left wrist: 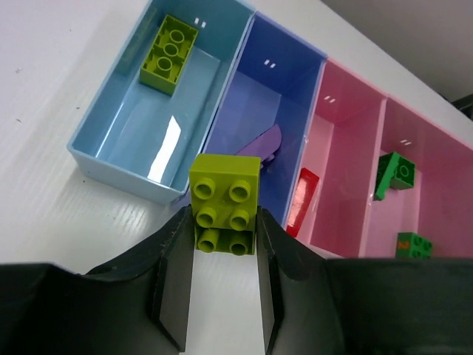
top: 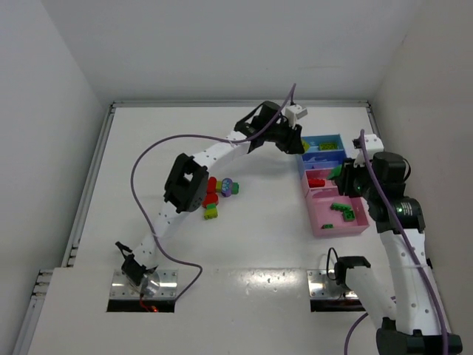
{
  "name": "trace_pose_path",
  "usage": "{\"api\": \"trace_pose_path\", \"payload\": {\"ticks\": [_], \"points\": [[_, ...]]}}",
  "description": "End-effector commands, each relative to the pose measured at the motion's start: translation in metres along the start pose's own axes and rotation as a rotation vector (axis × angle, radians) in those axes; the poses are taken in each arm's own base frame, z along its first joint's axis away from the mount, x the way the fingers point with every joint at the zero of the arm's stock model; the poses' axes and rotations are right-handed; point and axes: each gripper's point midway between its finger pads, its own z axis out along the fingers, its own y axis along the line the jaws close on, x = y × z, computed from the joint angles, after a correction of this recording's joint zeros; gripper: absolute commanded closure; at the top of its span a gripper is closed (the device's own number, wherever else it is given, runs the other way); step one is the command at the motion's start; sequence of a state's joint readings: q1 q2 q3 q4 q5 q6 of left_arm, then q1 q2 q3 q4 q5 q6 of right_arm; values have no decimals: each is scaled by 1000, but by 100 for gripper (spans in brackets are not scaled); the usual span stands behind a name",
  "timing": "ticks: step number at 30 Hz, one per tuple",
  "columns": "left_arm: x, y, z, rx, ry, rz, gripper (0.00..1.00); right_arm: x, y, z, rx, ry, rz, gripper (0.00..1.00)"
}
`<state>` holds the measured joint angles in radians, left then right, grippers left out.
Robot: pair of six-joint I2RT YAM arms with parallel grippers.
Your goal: Sort the legos into containers by color
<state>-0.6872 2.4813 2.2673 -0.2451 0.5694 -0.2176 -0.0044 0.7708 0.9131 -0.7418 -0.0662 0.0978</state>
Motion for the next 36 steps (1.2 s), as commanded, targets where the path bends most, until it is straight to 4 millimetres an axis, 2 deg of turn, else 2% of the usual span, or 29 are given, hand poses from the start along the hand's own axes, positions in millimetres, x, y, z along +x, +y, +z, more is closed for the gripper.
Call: {"api": "trace_pose_path", "payload": {"ticks": [1, 3, 4, 5, 7, 10, 11, 16, 18, 19, 20, 22, 23, 26, 28, 31, 32, 34, 35, 36], "points": [[-48, 2, -1, -24, -138, 71, 99, -24, -8, -17, 62, -64, 63, 100], [-53, 3, 4, -15, -178, 57, 98, -23, -6, -14, 50, -53, 76, 100], [-51, 11, 6, -21, -188, 48, 96, -22, -4, -12, 40, -44, 76, 100], [-59, 10, 5, -15, -218, 58, 96, -18, -2, -10, 26, -34, 77, 100], [-52, 15, 13, -13, -224, 51, 95, -20, 0, -9, 14, -43, 76, 100], [-54, 18, 20, 1, -267, 36, 94, -17, 2, -8, 1, -34, 81, 100], [-63, 15, 19, 10, -300, 36, 93, -13, 2, -6, -5, -26, 87, 100], [-58, 22, 29, 19, -326, 34, 88, -15, 3, -4, -18, -26, 102, 100], [-45, 22, 40, 28, -316, 20, 82, -14, 2, -2, -19, -18, 108, 100], [-50, 22, 39, 23, -328, 12, 79, -14, 3, -2, -28, -18, 108, 100], [-45, 25, 42, 23, -325, 10, 68, -14, 5, -2, -38, -18, 108, 100], [-46, 27, 44, 15, -333, 12, 54, -12, 4, 0, -38, -8, 116, 100], [-40, 30, 47, 13, -324, 6, 49, -12, 4, 0, -38, -8, 116, 100], [-40, 30, 47, 13, -324, 6, 33, -14, 7, 2, -59, -9, 116, 100], [-40, 30, 47, 13, -324, 6, 27, -10, 9, 4, -69, 0, 117, 100], [-58, 19, 36, 30, -342, 22, 23, -14, 21, 3, -151, -14, 77, 100], [-69, 8, 27, 49, -350, 34, 23, -14, 24, 2, -174, -18, 38, 100], [-79, -3, 12, 84, -334, 28, 23, -6, 31, 6, -225, 15, 13, 100], [-76, -10, 7, 100, -311, 21, 23, -6, 33, 6, -248, 9, -22, 100], [-97, -24, -17, 120, -321, 58, 23, -2, 38, 7, -284, 26, -36, 100]]}}
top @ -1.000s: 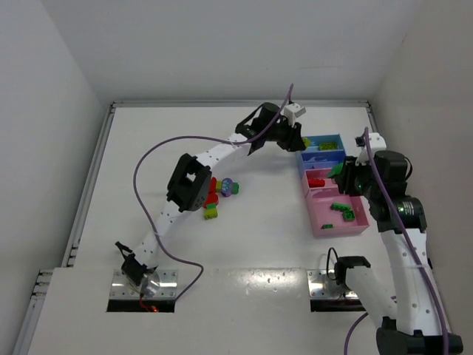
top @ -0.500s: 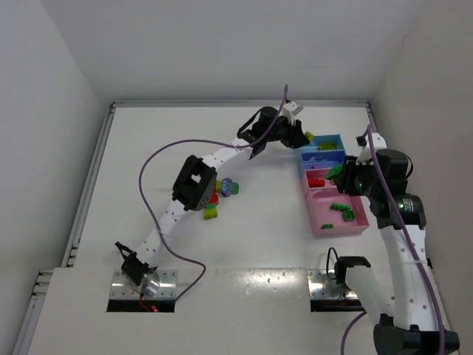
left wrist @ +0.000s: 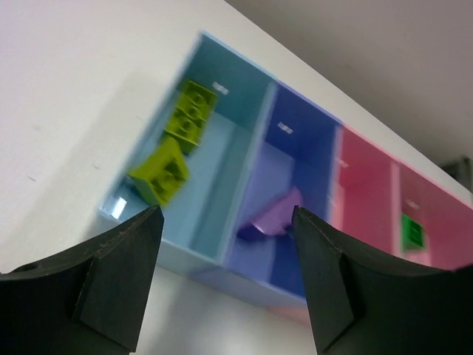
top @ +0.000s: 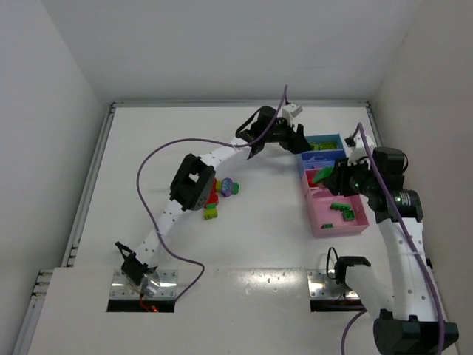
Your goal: Sort the legos into containers by color
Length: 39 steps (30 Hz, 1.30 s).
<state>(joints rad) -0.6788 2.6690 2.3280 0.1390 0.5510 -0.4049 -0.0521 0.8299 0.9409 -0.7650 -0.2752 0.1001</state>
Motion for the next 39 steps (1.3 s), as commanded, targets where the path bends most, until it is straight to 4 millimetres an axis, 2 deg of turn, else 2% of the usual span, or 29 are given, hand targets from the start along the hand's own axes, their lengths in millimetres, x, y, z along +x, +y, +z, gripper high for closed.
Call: {"api": "trace_pose_path", "payload": {"ticks": [1, 2, 3, 4, 5, 6, 7, 8, 9, 11, 12, 13, 14, 16, 17, 19, 20, 24, 26, 27, 28, 29, 31, 39], "points": [[-103, -73, -57, 173, -75, 114, 23, -1, 25, 7, -191, 0, -96, 100], [-108, -81, -70, 206, -60, 128, 23, 0, 32, 7, -245, -2, -134, 100], [-120, -87, -100, 218, -47, 162, 23, -1, 52, 4, -375, -16, -158, 100], [-119, -102, -120, 300, -23, 191, 23, -1, 62, 3, -448, -13, -172, 100], [-120, -106, -139, 325, -13, 205, 23, -1, 71, 1, -518, -23, -198, 100], [-117, -110, -179, 353, 5, 210, 23, -5, 87, -5, -629, -47, -204, 100], [-115, -111, -198, 366, 11, 213, 23, -5, 95, -6, -687, -51, -212, 100], [-91, -104, -216, 373, 52, 163, 23, -4, 104, -7, -769, -60, -227, 100], [-96, -93, -242, 362, 41, 173, 23, -4, 108, -8, -809, -64, -230, 100], [-83, -106, -290, 427, 70, 121, 23, -2, 119, -9, -917, -70, -240, 100], [-76, -116, -306, 472, 82, 109, 23, -5, 123, -10, -949, -78, -252, 100], [-81, -133, -322, 480, 66, 143, 23, -4, 131, -12, -1008, -90, -275, 100], [-65, -139, -329, 493, 82, 106, 23, -5, 134, -8, -1035, -81, -271, 100], [-60, -151, -338, 493, 80, 113, 23, -9, 144, -12, -1088, -100, -293, 100], [-55, -165, -340, 504, 85, 124, 23, -10, 149, -12, -1110, -97, -309, 100], [-48, -172, -336, 472, 95, 131, 23, -13, 158, -17, -1156, -108, -329, 100], [-41, -184, -333, 481, 103, 158, 23, -13, 165, -19, -1186, -102, -338, 100], [-21, -191, -324, 431, 173, 189, 23, -12, 176, -24, -1226, -87, -357, 100], [-17, -196, -321, 432, 193, 200, 23, -9, 179, -25, -1228, -74, -357, 100], [-14, -207, -320, 460, 208, 214, 23, -4, 181, -25, -1238, -62, -354, 100], [-8, -206, -315, 450, 227, 214, 23, -4, 180, -24, -1229, -52, -345, 100], [-6, -216, -312, 470, 237, 233, 23, -1, 182, -23, -1238, -49, -351, 100], [2, -219, -307, 466, 265, 260, 25, 1, 183, -22, -1234, -44, -357, 100], [19, -244, -294, 539, 323, 324, 27, -3, 184, -19, -1215, -42, -373, 100]]}}
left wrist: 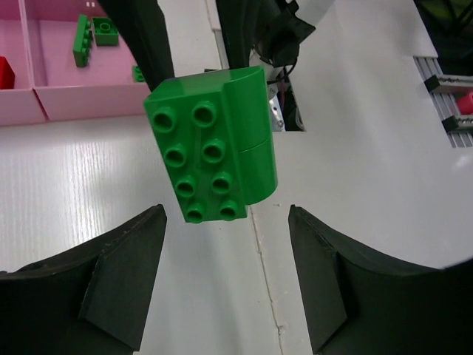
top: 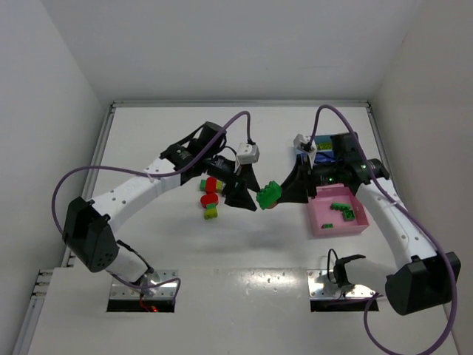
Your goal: Sort the legos into containers by color
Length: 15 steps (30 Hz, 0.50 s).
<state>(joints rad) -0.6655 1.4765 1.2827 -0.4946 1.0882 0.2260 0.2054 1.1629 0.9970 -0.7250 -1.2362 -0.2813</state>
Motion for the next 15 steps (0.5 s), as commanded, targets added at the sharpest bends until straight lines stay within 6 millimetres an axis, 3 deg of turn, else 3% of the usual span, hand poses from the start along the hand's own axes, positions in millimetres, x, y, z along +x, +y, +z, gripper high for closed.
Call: {"api": "trace_pose_path", "payload": {"ticks": [1, 4, 15], "points": [[-13, -1, 3, 4, 5, 99, 27, -17, -1, 2, -24, -25, -98, 100], [-15, 1, 4, 4, 4, 110, 28, -17, -1, 2, -24, -25, -98, 100], [-23, -3, 5, 44, -12, 114, 48, 7, -2, 3, 14, 62, -175, 100]]}}
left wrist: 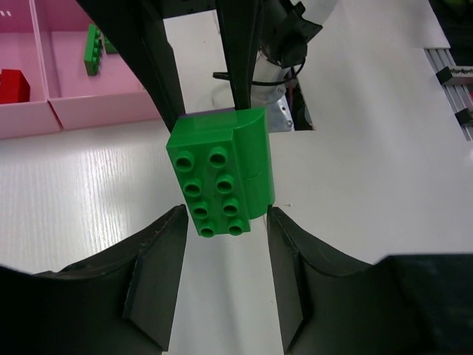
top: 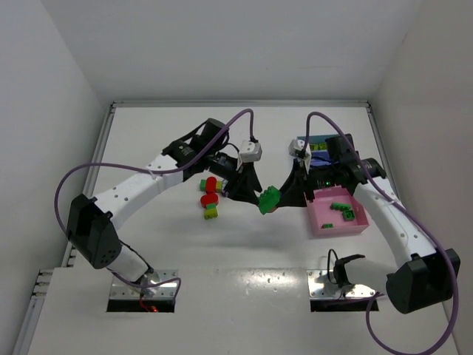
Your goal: Sort the legos into containers by color
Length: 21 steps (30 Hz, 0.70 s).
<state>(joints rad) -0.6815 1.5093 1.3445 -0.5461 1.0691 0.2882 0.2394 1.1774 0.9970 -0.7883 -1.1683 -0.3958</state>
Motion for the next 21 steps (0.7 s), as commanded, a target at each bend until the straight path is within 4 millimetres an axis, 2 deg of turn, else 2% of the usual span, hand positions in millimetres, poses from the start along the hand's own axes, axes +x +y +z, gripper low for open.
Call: {"api": "trace_pose_path", "payload": {"ticks": [1, 4, 7, 21], "points": [[-21, -8, 0, 52, -42, 75, 48, -10, 2, -2, 0, -6, -134, 100], [-21, -9, 5, 74, -40, 58, 49, -8, 3, -1, -1, 2, -137, 100], [-19, -11, 10, 95, -38, 51, 40, -10, 2, -1, 1, -1, -146, 100], [-18, -16, 25, 144, -19, 37, 40, -18, 0, 2, 0, -3, -187, 100]]}}
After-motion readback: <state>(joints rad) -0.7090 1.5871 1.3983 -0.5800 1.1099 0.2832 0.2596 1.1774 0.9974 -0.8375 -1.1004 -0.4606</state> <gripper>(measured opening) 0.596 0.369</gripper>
